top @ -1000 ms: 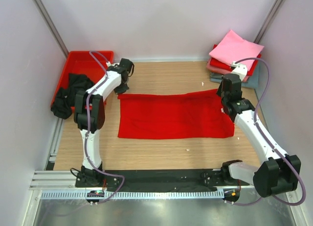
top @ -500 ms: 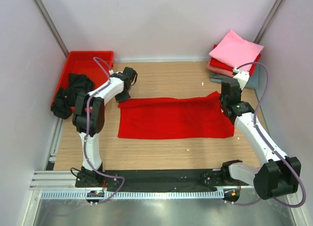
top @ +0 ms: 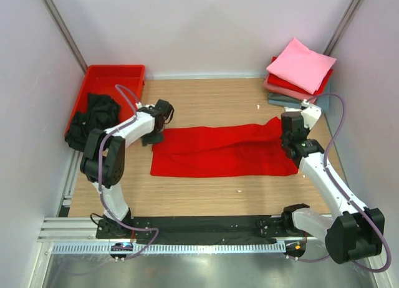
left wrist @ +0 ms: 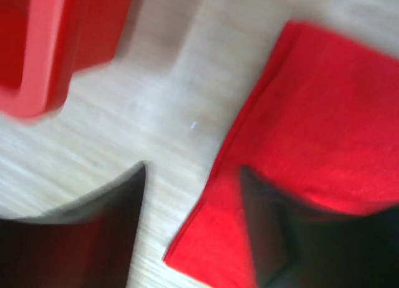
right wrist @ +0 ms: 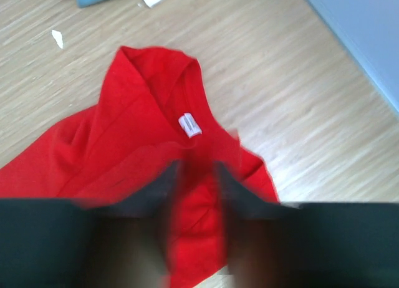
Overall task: Fold and stack the t-shirts
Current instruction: Fold the tshirt
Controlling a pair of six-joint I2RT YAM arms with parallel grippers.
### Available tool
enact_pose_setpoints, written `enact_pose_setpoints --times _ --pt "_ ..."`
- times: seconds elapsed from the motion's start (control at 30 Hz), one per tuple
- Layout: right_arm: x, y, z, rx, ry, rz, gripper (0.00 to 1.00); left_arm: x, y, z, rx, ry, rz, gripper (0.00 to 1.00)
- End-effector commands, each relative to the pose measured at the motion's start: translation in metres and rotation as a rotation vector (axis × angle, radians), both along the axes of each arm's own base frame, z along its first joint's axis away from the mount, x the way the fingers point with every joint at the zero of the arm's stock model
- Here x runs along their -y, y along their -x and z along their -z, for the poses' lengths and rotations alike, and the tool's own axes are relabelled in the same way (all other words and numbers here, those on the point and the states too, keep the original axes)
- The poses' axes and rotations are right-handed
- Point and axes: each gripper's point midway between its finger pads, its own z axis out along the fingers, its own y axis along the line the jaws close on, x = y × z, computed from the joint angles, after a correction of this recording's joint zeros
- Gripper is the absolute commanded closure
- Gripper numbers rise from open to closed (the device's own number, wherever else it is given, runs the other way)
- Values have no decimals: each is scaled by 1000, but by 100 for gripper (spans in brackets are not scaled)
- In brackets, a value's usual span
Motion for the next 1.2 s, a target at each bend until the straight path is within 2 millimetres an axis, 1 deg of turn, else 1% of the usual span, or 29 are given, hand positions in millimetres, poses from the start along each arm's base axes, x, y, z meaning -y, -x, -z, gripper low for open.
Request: enact_pose_setpoints --times 0.0,0.03,0.1,0.17,0.2,0.23,0.27,0.3,0.33,0.4,0.43,0.47,0.5,0.53,0.57,0.6,0.63,0.67,0.7,0.73,0.77,0.87,0.9,0.97,1.0,1.03,1.1,1.13,1.17 --pt "8 17 3 48 -43 90 48 -12 15 -17 63 -5 -63 30" --pt "10 21 8 54 -48 107 27 -14 17 -29 96 -2 -67 21" --pt "15 26 3 90 -52 139 25 -18 19 -40 110 -10 -59 9" --pt "15 28 -4 124 -65 144 25 -19 17 -56 135 -15 -53 9" --pt "15 30 -12 164 -81 143 25 -17 10 -66 164 -6 -48 9" --pt "12 31 -10 170 -88 122 26 -15 6 -69 174 -2 -39 10" --pt "8 27 -16 211 -110 97 26 -12 3 -69 176 9 -26 11" --pt "-3 25 -16 228 -148 43 26 -8 -4 -71 188 16 -4 12" --pt "-10 24 -8 214 -168 6 27 -2 -11 -73 194 37 17 13" --pt "-22 19 2 193 -214 -36 28 14 -24 -62 195 85 67 15" --pt "-36 16 20 129 -257 -87 29 21 -28 -59 198 103 85 16" --pt "-43 11 27 117 -283 -107 30 29 -35 -50 199 115 104 16" --pt "-49 9 36 88 -306 -128 30 35 -38 -44 191 130 116 17" --pt "-57 8 56 21 -329 -147 30 43 -39 -39 183 136 137 17" --pt "-63 3 60 12 -346 -166 30 48 -44 -35 183 140 147 17" --pt "-67 0 68 -14 -357 -176 30 52 -44 -23 156 136 156 18" --pt "-68 -1 74 -39 -358 -176 30 57 -44 -17 141 134 169 18" --pt "-72 -2 89 -94 -365 -183 30 60 -44 -12 132 133 175 19" --pt "-73 -5 92 -106 -364 -188 30 61 -41 -2 109 127 178 19" --pt "-73 -7 98 -124 -364 -184 30 64 -39 2 99 127 185 20" --pt "-75 -7 110 -157 -365 -186 31 65 -38 7 95 131 179 20" --pt "-80 -14 122 -166 -383 -195 31 68 -21 21 59 148 156 22" --pt "-82 -16 133 -198 -388 -196 31 64 -7 31 28 142 146 23" --pt "-85 -24 140 -213 -392 -202 31 67 7 32 19 169 137 22" --pt "-89 -23 157 -266 -403 -203 31 68 16 35 15 177 119 23" --pt "-93 -36 152 -255 -410 -215 32 68 34 43 -14 170 127 23" --pt "-101 -48 159 -278 -423 -235 32 74 51 43 -16 199 127 23" --pt "-109 -63 163 -292 -438 -254 33 77 70 52 -51 192 151 23" --pt "-112 -70 165 -307 -435 -263 33 83 80 52 -58 218 167 23"
